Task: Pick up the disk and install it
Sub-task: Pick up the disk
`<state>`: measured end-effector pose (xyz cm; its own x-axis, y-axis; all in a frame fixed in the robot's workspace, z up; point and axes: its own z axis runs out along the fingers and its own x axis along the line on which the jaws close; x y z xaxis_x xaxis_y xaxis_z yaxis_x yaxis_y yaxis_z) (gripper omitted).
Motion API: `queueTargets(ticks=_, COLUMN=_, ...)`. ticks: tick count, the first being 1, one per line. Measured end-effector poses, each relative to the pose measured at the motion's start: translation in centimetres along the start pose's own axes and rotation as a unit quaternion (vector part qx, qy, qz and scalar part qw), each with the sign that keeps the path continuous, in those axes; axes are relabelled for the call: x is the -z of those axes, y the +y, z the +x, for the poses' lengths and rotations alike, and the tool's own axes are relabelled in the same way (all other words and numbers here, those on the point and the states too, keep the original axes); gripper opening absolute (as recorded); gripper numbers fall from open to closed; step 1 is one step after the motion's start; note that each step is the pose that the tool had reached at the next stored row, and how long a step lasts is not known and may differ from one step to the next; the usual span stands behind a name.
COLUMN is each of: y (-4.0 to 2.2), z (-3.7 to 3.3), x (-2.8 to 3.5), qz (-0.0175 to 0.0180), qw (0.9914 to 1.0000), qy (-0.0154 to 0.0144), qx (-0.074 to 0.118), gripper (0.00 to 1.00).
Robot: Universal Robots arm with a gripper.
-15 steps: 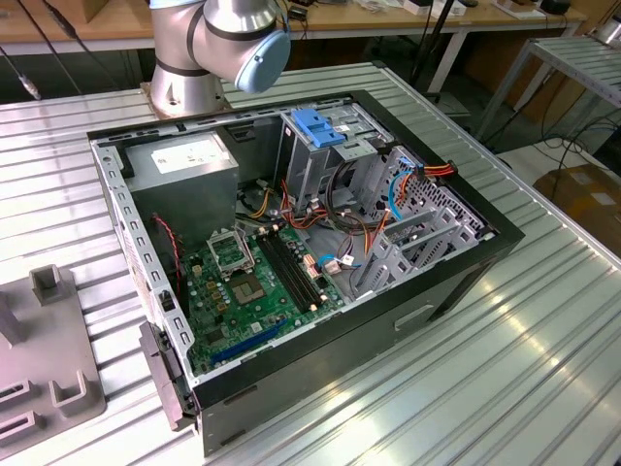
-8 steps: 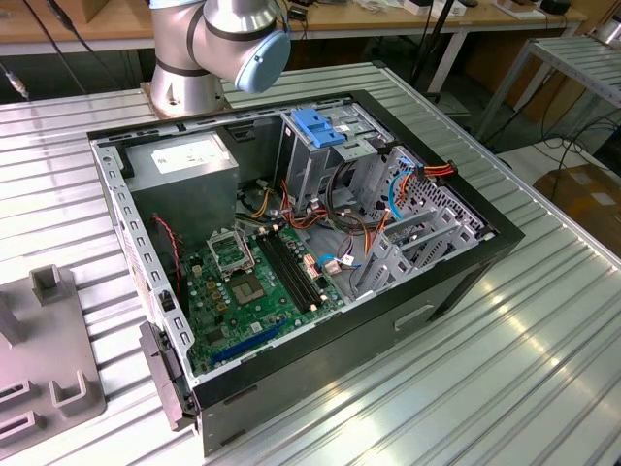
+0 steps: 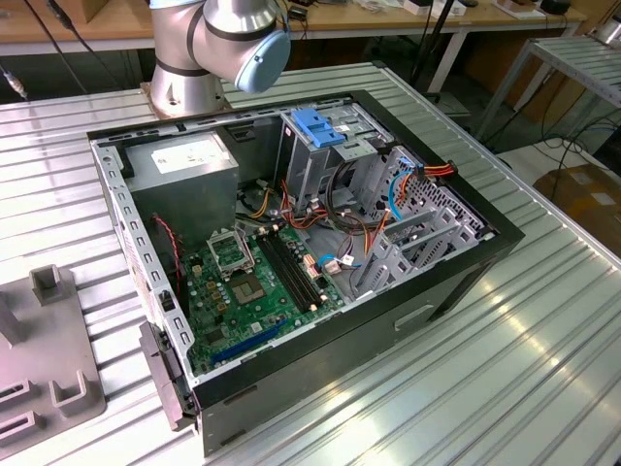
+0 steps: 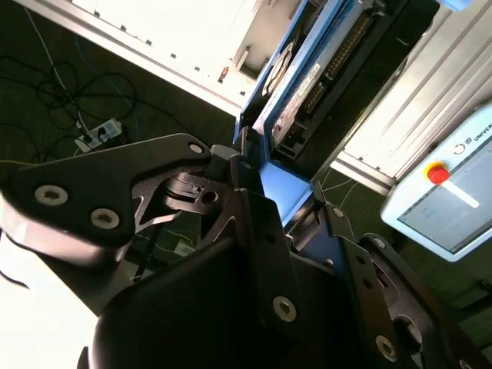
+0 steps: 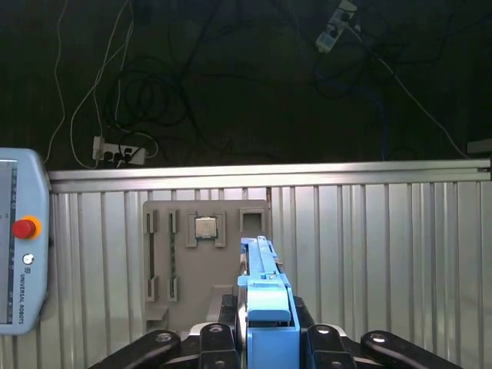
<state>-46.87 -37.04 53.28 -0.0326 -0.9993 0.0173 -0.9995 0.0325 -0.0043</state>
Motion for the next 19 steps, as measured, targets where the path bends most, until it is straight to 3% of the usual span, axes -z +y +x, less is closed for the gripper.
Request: queueTargets(ticks=19, y=-4.43, z=-0.15, x=-0.07, qz=0.0000, qw=1.00000, qy=0.0002, qx=0.000, gripper=0.37)
